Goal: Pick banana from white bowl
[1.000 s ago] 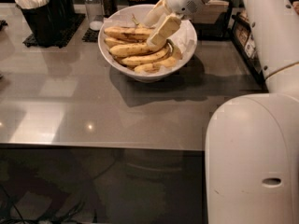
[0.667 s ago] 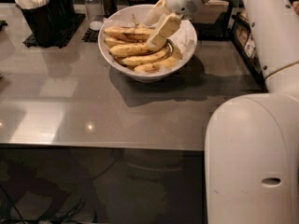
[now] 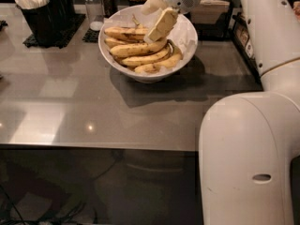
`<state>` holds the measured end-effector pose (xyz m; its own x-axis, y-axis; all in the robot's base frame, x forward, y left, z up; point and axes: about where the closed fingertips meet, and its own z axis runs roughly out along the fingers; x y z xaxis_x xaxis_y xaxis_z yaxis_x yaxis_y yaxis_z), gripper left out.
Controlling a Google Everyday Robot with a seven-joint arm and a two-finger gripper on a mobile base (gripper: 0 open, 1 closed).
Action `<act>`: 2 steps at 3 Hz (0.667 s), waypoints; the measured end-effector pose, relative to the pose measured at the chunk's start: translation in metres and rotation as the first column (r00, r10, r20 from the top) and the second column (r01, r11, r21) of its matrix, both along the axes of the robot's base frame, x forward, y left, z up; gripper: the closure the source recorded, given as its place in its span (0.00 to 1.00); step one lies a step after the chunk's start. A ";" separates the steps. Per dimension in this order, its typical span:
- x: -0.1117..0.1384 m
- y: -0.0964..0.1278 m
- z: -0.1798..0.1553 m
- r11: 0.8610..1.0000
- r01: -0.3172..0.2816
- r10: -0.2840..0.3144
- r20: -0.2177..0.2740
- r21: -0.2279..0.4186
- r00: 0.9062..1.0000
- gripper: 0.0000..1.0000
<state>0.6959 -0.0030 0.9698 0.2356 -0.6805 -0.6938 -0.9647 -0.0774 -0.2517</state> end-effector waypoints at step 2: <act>0.010 0.001 -0.017 1.000 0.012 -0.012 -0.034 0.020 0.999 0.32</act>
Offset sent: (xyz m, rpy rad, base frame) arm 0.0123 -0.0120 -0.0292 0.0163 0.0887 -0.0083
